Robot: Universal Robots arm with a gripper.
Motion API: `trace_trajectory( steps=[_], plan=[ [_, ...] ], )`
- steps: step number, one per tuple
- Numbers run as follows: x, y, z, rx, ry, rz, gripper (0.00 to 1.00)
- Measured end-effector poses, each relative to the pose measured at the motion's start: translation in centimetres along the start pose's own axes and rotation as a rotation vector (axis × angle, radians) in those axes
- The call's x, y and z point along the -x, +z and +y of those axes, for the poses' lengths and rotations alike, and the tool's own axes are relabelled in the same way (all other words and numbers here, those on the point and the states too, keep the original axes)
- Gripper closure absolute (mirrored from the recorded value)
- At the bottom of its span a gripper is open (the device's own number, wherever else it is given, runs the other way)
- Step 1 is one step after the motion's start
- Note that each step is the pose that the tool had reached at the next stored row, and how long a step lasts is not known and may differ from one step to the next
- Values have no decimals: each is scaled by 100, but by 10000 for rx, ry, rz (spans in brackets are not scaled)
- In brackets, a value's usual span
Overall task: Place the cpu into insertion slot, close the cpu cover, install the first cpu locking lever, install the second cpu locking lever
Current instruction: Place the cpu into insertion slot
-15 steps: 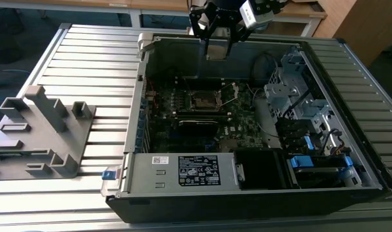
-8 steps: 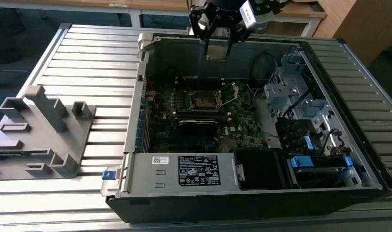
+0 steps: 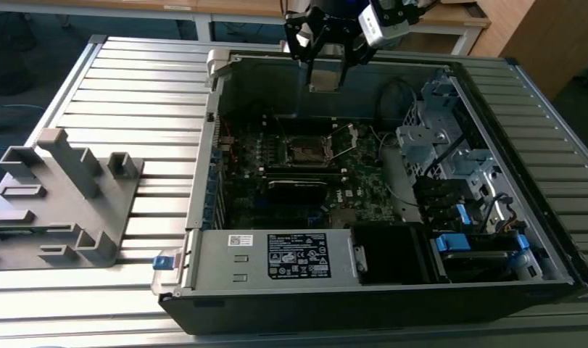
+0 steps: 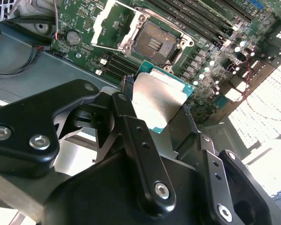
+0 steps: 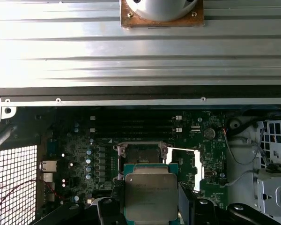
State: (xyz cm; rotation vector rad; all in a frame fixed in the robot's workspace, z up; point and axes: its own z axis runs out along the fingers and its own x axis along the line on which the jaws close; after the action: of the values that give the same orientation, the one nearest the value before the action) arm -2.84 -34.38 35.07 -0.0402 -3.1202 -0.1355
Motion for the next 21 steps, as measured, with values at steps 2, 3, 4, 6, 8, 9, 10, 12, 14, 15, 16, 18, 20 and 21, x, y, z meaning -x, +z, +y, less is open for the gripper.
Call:
trace_trajectory(
  steps=[2,3,4,6,8,9,10,12,14,15,16,18,20,21],
  plan=[
    [0,1,0,1,-1,0,46],
    [0,2,0,1,-1,0,46],
    [0,2,0,1,-1,0,46],
    [0,2,0,1,-1,0,46],
    [0,2,0,1,-1,0,46],
    [0,2,0,1,-1,0,46],
    [0,2,0,1,-1,0,46],
    [0,2,0,2,-1,0,46],
    [0,11,-1,10,-1,-2,46],
    [0,23,-2,11,-1,-2,46],
    [1,37,-4,8,-1,0,46],
    [1,71,-7,10,-1,-1,46],
    [2,93,-8,11,-1,0,46],
    [2,95,-8,9,-1,0,46]
  ],
)
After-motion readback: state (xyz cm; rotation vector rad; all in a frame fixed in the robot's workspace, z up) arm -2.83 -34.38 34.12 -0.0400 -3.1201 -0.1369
